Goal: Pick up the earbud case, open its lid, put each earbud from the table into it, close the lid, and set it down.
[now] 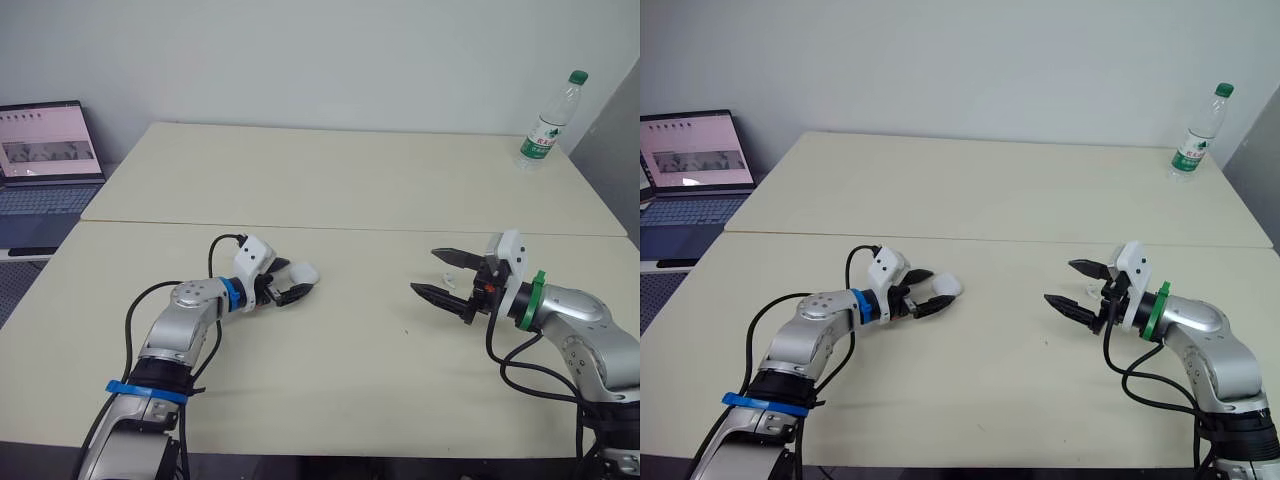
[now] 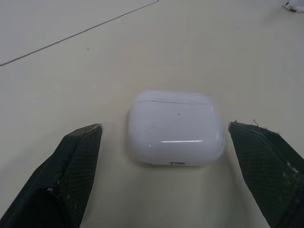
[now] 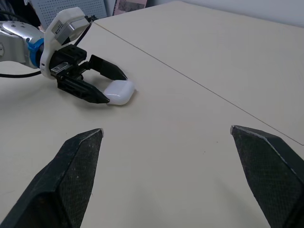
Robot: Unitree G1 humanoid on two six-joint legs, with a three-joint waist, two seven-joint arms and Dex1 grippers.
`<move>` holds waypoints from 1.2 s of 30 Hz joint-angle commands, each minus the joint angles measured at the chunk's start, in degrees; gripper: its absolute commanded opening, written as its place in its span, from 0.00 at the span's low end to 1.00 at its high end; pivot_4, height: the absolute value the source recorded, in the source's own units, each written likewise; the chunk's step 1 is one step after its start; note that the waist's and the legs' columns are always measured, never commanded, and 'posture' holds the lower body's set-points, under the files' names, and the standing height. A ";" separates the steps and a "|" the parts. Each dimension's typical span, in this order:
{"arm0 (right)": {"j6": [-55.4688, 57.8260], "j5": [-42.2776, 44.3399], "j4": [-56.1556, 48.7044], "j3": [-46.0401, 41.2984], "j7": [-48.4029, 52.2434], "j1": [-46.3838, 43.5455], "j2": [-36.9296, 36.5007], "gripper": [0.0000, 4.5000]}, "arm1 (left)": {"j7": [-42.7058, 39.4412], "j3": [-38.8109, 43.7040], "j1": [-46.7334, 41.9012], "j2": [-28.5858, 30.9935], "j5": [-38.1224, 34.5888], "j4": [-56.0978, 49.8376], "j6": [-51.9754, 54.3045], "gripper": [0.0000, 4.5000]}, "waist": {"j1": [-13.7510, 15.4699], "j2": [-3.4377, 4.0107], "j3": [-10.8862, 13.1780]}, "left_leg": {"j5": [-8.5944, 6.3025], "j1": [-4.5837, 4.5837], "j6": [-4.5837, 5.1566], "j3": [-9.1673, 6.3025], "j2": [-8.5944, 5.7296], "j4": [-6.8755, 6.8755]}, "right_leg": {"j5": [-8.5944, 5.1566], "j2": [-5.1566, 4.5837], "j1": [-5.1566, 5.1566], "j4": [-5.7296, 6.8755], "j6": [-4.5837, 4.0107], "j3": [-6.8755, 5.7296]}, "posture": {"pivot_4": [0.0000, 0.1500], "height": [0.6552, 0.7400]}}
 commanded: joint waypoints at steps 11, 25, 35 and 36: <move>-1.76 0.20 -0.23 -1.55 0.19 -1.21 -0.75 1.00 | -0.15 -1.33 -1.00 -1.23 4.22 3.61 -3.81 0.90 | -0.04 0.00 0.00 | 0.00 0.01 0.00 0.01 -0.01 0.00 | 0.00 0.01 0.00 0.01 0.00 0.01 | 1.00 1.00; 7.04 4.68 0.50 -0.03 -5.26 -7.19 3.01 1.00 | 1.76 0.46 -1.89 -0.53 8.02 -5.60 -23.03 0.62 | -0.15 -0.03 0.05 | 0.00 -0.05 0.00 0.00 0.04 0.01 | 0.01 0.00 -0.06 0.03 -0.02 0.00 | 1.00 1.00; 25.31 12.45 6.52 3.47 -7.80 -28.07 9.85 1.00 | 13.15 -1.72 -13.33 2.76 22.75 8.24 -71.78 0.62 | 0.00 0.00 0.04 | -0.02 -0.18 0.03 0.10 -0.06 0.00 | 0.06 -0.23 -0.17 0.00 0.00 0.00 | 1.00 1.00; 26.17 12.95 6.74 4.00 -7.14 -29.29 10.16 1.00 | 13.47 -1.99 -13.88 2.67 22.71 9.21 -73.64 0.62 | 0.02 -0.01 0.04 | -0.02 -0.26 0.03 0.08 -0.06 0.00 | 0.06 -0.24 -0.24 -0.01 0.01 -0.03 | 1.00 1.00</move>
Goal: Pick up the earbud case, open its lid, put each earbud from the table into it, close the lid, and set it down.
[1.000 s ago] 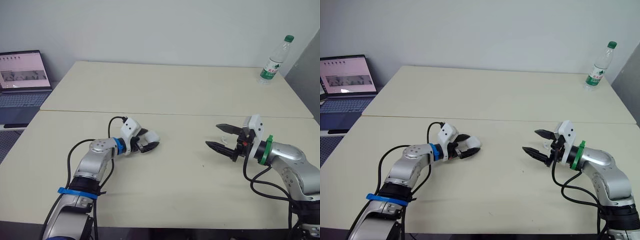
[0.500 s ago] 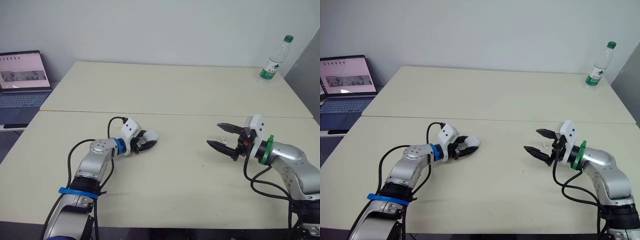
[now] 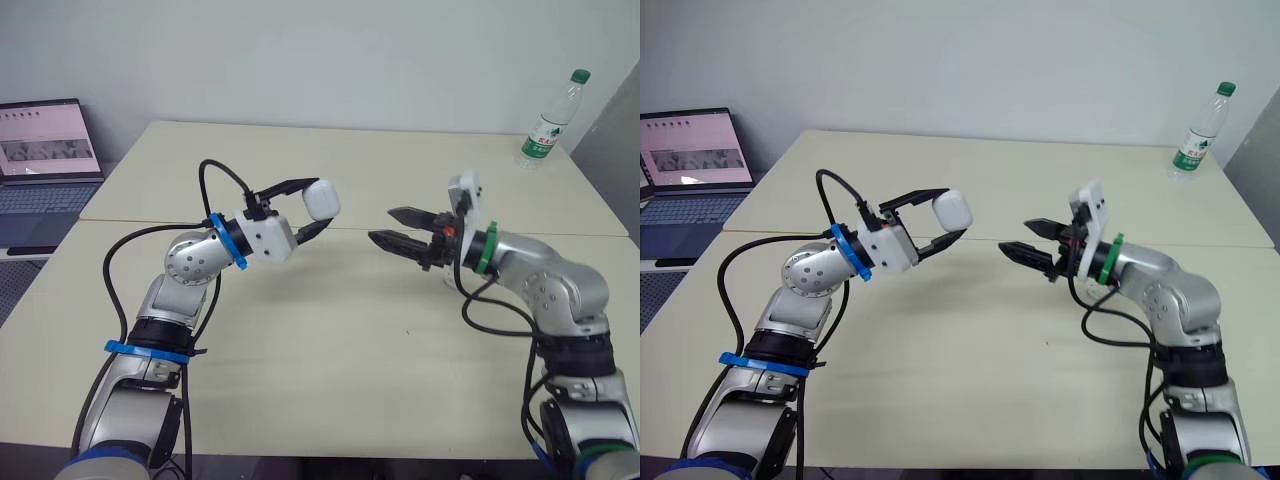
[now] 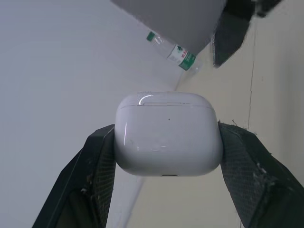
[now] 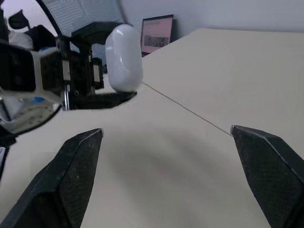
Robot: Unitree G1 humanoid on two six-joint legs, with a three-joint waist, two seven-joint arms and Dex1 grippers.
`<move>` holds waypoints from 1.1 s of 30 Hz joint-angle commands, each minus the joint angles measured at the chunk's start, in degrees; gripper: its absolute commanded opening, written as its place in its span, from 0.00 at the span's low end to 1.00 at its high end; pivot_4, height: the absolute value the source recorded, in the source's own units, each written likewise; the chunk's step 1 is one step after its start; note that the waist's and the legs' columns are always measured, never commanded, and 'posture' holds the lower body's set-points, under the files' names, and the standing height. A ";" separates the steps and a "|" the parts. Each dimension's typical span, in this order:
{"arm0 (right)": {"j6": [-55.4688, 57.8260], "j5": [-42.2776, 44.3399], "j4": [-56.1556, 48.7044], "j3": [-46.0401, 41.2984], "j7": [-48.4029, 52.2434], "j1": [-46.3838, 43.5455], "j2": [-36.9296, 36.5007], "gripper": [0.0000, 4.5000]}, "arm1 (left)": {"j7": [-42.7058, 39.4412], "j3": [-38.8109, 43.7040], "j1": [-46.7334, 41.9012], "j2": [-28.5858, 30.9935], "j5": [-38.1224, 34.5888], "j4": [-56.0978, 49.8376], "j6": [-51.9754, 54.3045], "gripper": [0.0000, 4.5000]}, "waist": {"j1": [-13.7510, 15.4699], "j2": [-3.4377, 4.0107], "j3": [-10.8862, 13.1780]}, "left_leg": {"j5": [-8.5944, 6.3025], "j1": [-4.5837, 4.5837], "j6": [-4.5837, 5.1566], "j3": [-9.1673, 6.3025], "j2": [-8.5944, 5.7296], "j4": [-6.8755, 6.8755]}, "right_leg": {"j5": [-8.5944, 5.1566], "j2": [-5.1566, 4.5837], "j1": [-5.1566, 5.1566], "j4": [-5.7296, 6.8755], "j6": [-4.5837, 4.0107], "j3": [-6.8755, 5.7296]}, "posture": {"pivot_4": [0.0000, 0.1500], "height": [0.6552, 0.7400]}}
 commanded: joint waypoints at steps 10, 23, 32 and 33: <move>5.76 3.43 1.56 4.04 0.37 -7.18 7.32 1.00 | 4.97 -2.68 -4.95 -0.58 2.69 5.47 -15.22 0.62 | -0.06 0.00 0.00 | -0.01 -0.16 0.03 -0.04 0.00 0.03 | 0.00 -0.02 -0.14 0.05 0.00 -0.07 | 1.00 1.00; 6.01 3.97 2.41 2.46 -0.47 -7.73 9.23 1.00 | 5.60 -3.45 -4.02 -0.03 2.33 4.69 -14.49 0.62 | -0.10 0.00 0.00 | -0.01 -0.15 0.03 -0.05 0.01 0.04 | 0.00 -0.01 -0.15 0.10 0.00 -0.09 | 1.00 1.00; 3.75 2.18 3.64 3.14 0.59 -7.63 8.49 0.40 | 5.21 -4.42 -4.53 -0.16 1.50 4.47 -14.88 0.62 | -0.10 0.00 0.00 | -0.01 -0.15 0.03 -0.04 0.01 0.04 | 0.00 -0.01 -0.16 0.09 0.00 -0.09 | 1.00 1.00; 3.54 2.16 3.78 3.19 0.74 -7.68 8.40 0.32 | 5.12 -4.59 -4.54 -0.13 1.51 4.45 -14.94 0.62 | -0.10 0.00 0.00 | -0.01 -0.15 0.03 -0.04 0.01 0.04 | 0.00 -0.01 -0.16 0.09 0.00 -0.09 | 1.00 1.00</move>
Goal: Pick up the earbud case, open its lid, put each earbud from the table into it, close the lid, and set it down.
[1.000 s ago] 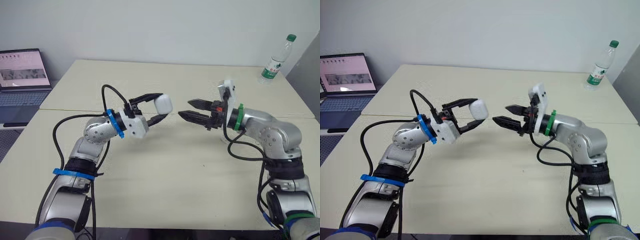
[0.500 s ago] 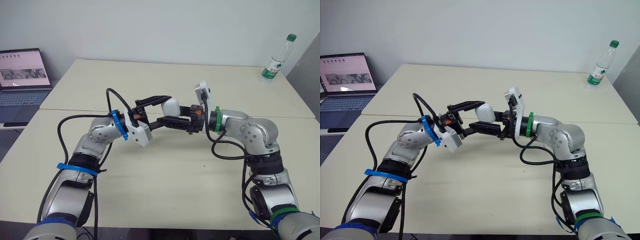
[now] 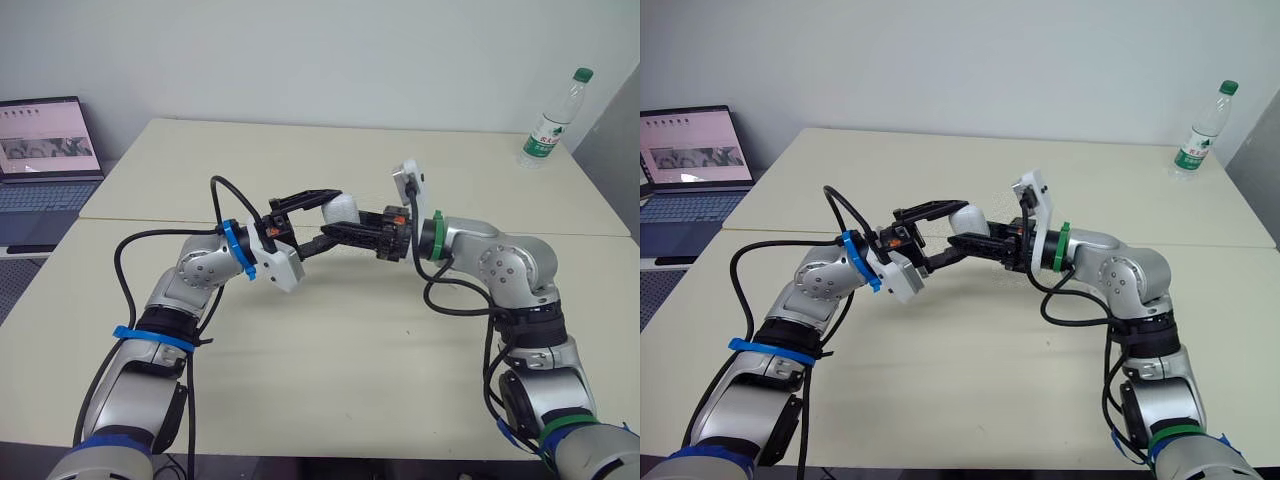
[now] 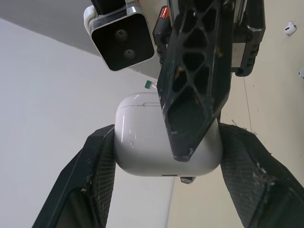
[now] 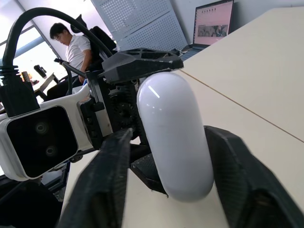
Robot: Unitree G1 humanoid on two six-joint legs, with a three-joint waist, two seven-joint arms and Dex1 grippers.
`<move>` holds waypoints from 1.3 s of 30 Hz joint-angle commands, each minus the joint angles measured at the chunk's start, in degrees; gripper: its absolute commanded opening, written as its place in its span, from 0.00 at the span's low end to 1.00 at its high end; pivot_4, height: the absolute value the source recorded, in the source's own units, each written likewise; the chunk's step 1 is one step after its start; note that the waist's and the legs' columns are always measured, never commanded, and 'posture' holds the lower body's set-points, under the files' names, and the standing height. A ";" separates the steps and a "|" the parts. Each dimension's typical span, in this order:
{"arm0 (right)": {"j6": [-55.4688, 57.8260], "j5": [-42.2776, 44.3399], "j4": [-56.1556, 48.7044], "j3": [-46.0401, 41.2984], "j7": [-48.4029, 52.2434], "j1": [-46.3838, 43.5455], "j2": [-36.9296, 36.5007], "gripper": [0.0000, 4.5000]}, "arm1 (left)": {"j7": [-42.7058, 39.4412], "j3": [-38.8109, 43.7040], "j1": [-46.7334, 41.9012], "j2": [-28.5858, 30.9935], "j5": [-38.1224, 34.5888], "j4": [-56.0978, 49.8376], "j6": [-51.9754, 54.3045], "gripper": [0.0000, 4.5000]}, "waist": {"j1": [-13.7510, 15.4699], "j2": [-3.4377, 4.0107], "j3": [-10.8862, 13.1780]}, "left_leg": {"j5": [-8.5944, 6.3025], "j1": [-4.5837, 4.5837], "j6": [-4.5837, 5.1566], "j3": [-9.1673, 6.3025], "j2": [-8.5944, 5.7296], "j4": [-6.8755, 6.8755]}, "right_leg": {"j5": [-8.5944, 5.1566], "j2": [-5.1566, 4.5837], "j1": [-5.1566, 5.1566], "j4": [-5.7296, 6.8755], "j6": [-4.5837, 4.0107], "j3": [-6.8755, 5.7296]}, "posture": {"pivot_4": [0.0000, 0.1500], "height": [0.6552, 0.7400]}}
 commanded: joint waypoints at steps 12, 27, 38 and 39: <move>-2.49 -0.37 -0.35 -1.35 1.38 -0.32 -0.67 0.19 | -5.82 -3.33 1.85 2.34 -8.69 -7.12 5.86 1.00 | -0.05 0.00 0.00 | 0.00 -0.01 0.00 0.01 0.01 0.00 | 0.00 0.02 -0.01 0.01 0.00 0.01 | 1.00 1.00; -25.62 -20.96 -0.28 11.73 3.44 3.83 -4.17 0.19 | -31.95 -3.13 -3.00 21.03 -37.64 -32.07 81.48 1.00 | -0.30 0.00 0.08 | 0.00 -0.01 0.00 0.03 0.07 0.04 | -0.04 0.62 -0.09 0.02 0.05 0.02 | 1.00 1.00; -29.79 -26.39 -0.30 14.95 3.54 3.80 -1.73 0.19 | -39.84 -5.46 -10.03 14.69 -26.96 -23.80 76.97 0.38 | -0.14 0.00 0.08 | 0.01 -0.05 -0.01 0.10 0.11 0.05 | -0.04 0.67 -0.20 0.05 -0.01 0.13 | 1.00 1.00; -29.70 -26.55 -0.63 15.02 3.57 3.84 -1.66 0.19 | -40.53 -5.52 -10.20 14.26 -26.38 -23.53 76.49 0.38 | -0.15 0.00 0.08 | 0.01 -0.05 -0.01 0.14 0.12 0.04 | -0.04 0.67 -0.24 0.05 -0.01 0.13 | 1.00 1.00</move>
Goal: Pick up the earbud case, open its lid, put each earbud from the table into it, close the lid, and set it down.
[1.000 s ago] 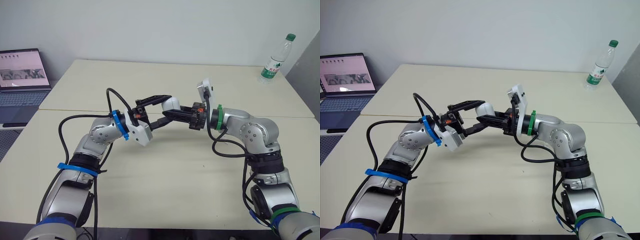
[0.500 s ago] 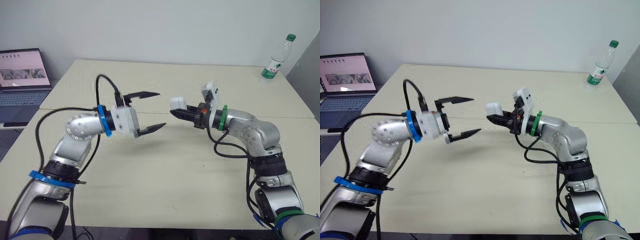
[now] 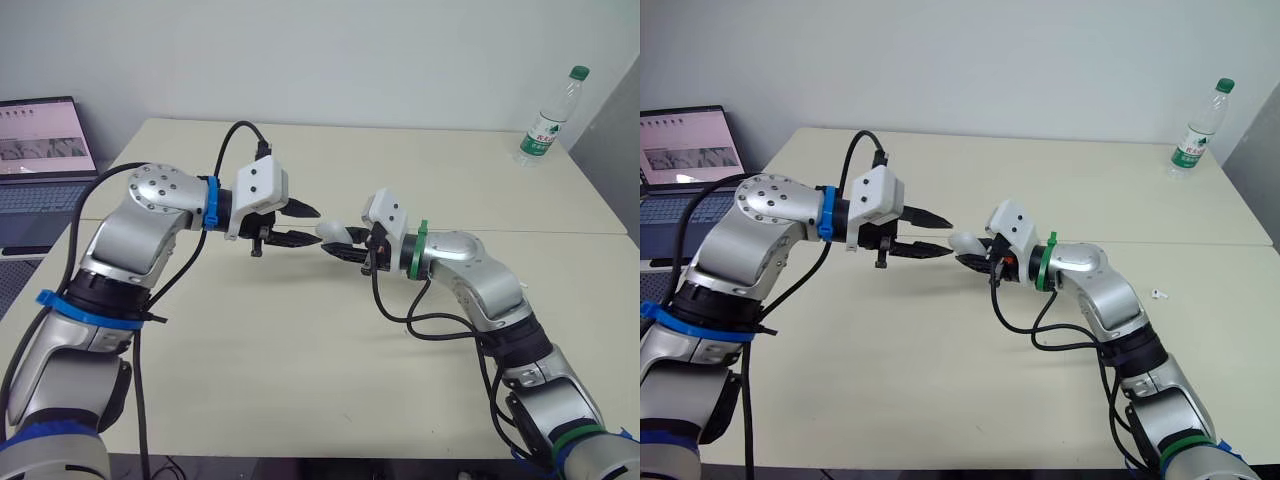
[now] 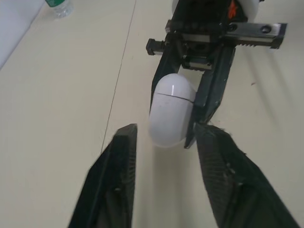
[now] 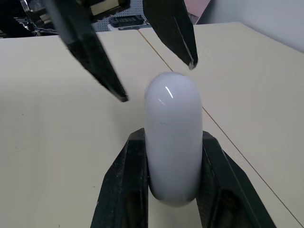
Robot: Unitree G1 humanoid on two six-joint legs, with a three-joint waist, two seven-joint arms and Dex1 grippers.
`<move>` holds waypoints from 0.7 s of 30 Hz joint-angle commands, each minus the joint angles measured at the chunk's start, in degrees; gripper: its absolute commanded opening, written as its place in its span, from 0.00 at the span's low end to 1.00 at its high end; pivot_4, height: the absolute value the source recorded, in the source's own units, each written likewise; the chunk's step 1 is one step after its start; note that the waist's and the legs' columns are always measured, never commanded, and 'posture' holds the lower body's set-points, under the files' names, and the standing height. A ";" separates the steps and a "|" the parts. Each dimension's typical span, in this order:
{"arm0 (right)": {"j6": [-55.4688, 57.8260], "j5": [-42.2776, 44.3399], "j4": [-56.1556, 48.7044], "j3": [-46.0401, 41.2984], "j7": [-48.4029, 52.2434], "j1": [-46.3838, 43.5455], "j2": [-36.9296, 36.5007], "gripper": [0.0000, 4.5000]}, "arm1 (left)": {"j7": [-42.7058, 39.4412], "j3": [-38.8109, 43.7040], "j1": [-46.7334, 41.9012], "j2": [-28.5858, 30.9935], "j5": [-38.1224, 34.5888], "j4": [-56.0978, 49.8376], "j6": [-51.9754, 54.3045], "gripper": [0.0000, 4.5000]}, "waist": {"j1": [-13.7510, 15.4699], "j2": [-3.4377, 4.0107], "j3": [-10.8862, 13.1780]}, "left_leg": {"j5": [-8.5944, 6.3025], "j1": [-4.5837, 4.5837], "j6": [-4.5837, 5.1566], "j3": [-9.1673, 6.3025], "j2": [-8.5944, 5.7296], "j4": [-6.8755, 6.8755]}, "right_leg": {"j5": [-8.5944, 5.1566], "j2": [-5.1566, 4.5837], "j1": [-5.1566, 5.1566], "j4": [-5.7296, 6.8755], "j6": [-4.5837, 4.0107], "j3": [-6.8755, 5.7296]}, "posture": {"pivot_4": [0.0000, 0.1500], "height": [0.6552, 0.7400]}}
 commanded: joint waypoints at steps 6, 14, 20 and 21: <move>-1.53 -1.64 -3.25 0.27 0.60 -0.64 0.25 0.19 | -5.25 -0.07 -2.32 -2.24 4.03 1.44 -2.56 0.38 | 0.00 0.00 0.00 | 0.00 -0.12 0.00 0.03 0.03 0.00 | 0.01 -0.01 -0.14 0.03 -0.01 0.05 | 1.00 1.00; -3.65 -4.45 -3.64 1.80 1.90 -1.86 0.01 0.19 | -5.82 -0.29 -3.31 -4.38 7.65 4.48 -4.12 0.38 | -0.01 0.00 0.00 | 0.00 -0.12 0.00 0.02 0.01 0.02 | 0.01 -0.01 -0.14 0.04 -0.01 0.04 | 1.00 1.00; -4.01 -5.32 -3.78 1.92 2.53 -2.55 0.32 0.19 | -6.73 -0.33 -3.05 -4.83 9.32 4.76 -4.91 0.38 | -0.04 0.00 0.00 | 0.00 -0.12 0.00 0.03 0.02 0.02 | 0.01 -0.02 -0.14 0.04 -0.01 0.06 | 1.00 1.00; -4.14 -5.51 -3.77 1.95 2.58 -2.68 0.34 0.19 | -6.77 -0.38 -3.01 -4.85 9.54 4.68 -4.97 0.38 | -0.04 0.00 0.00 | 0.00 -0.12 0.00 0.02 0.02 0.02 | 0.01 -0.02 -0.14 0.04 -0.01 0.07 | 1.00 1.00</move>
